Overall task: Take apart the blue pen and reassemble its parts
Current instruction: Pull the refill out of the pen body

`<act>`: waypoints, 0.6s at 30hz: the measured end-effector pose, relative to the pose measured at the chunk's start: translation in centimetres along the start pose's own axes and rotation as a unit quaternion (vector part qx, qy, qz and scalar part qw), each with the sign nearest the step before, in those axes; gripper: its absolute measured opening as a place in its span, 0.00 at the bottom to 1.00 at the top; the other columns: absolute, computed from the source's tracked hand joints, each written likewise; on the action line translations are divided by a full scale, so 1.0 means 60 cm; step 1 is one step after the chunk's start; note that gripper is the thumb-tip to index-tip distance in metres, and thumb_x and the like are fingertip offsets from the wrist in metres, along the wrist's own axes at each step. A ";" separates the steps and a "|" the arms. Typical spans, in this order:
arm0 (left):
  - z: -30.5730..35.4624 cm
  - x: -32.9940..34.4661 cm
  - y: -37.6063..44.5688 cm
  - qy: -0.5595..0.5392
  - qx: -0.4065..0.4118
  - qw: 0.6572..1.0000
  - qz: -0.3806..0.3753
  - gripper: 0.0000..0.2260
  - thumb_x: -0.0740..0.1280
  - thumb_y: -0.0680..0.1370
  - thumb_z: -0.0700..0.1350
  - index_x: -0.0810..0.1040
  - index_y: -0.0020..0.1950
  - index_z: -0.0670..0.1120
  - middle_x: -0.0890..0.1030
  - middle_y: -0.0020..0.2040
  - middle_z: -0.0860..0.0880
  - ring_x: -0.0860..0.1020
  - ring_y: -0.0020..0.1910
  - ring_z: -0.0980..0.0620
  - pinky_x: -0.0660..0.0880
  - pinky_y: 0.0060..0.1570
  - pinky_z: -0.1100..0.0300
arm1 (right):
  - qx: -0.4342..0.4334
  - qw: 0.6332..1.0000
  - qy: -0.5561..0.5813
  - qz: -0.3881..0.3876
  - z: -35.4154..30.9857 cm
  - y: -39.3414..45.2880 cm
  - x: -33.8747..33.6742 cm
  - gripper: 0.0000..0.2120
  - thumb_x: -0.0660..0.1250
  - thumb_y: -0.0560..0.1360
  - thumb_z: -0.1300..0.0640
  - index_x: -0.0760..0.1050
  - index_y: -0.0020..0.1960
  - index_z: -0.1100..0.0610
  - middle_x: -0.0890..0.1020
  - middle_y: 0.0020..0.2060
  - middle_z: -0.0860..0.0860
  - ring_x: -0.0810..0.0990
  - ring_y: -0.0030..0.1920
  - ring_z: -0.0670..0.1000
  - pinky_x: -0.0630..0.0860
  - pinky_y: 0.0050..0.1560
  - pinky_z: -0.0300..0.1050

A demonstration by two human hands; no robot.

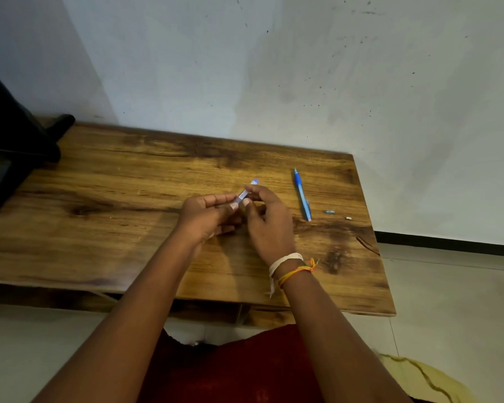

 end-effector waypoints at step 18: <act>-0.007 -0.029 -0.007 -0.100 -0.045 0.994 -0.009 0.02 0.69 0.75 0.43 0.80 0.44 0.46 0.82 0.28 0.51 0.77 0.24 0.60 0.71 0.24 0.69 | 0.150 0.957 0.249 -0.020 0.029 0.001 0.048 0.03 0.71 0.73 0.65 0.83 0.46 0.62 0.86 0.42 0.58 0.85 0.44 0.54 0.83 0.47 0.51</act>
Point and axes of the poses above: each hand's wrist, its own y-axis towards the middle knuckle, its own x-axis out of the palm, z = x × y, the point moved 9 cm from there along y, towards the middle knuckle
